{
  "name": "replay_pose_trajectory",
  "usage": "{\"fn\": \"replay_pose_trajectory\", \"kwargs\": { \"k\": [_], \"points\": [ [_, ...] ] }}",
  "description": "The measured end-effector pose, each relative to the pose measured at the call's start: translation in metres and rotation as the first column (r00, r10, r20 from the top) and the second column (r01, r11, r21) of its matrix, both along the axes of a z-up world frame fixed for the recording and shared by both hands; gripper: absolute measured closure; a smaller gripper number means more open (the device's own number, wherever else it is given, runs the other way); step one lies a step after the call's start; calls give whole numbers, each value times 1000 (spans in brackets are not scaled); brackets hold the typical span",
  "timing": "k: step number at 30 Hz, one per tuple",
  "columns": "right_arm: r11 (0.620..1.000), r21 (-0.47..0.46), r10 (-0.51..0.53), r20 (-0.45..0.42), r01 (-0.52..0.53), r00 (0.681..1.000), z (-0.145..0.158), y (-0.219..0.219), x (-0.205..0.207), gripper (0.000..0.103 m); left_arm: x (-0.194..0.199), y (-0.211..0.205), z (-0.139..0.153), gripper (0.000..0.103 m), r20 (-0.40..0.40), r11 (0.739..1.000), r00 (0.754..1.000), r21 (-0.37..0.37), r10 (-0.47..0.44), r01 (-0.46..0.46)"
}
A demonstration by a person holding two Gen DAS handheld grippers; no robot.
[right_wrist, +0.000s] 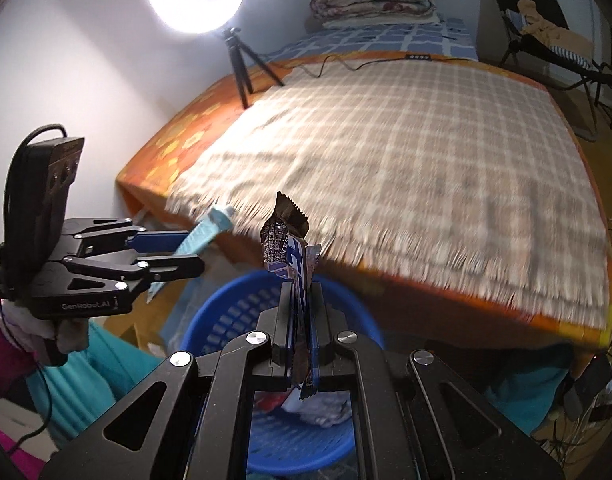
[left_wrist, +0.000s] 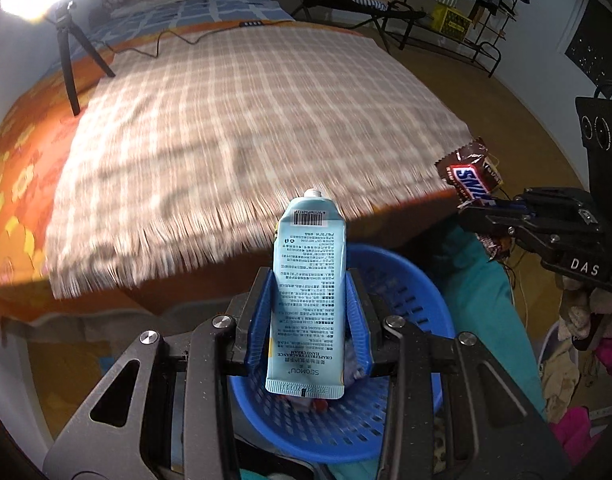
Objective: Collect trash
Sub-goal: 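Carry the blue tube and Snickers wrapper over the basket and release both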
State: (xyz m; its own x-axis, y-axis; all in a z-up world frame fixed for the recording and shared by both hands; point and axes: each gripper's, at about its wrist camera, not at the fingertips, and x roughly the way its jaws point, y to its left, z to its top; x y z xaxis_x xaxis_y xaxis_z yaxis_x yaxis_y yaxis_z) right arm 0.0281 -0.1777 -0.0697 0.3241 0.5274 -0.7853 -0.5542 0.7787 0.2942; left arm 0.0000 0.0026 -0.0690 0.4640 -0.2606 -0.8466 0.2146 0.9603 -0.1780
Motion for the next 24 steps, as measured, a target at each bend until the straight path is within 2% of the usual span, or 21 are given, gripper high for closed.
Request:
{"fn": "replay_pose_trajectory", "kwargs": {
  "k": [12, 24],
  "points": [
    [999, -19, 35, -80, -37, 996, -34, 9, -32, 99, -35, -16, -36, 67, -91, 1000, 996, -24, -23, 20],
    [999, -44, 16, -147, -23, 989, -65, 5, -38, 98, -52, -27, -79, 67, -189, 999, 981, -16, -38, 36]
  ]
}}
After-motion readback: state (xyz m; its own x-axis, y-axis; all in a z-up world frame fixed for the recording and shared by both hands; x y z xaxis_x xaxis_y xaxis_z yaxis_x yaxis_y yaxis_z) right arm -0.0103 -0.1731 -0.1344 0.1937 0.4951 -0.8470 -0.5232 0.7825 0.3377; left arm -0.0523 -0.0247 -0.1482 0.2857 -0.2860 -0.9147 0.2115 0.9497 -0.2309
